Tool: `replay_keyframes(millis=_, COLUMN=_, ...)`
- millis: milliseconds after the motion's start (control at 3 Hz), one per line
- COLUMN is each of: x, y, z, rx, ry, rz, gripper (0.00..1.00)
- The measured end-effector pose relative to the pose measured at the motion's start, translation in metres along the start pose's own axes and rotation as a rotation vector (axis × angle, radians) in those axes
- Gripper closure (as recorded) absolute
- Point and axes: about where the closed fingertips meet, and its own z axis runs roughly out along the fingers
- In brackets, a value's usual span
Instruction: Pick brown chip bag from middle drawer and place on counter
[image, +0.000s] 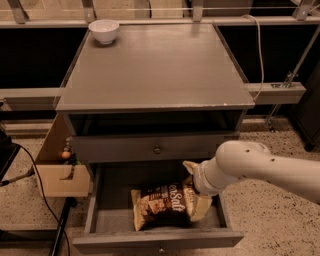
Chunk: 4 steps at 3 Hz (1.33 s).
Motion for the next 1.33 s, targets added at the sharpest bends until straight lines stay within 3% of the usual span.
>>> replay_keyframes(millis=667, x=0.018, y=0.001, z=0.055, rx=-0.026, ry=0.028, rz=-0.010, gripper=0.00)
replay_keyframes(millis=1333, x=0.030, y=0.009, z=0.098, rx=-0.035, ry=0.013, rz=-0.024, gripper=0.00)
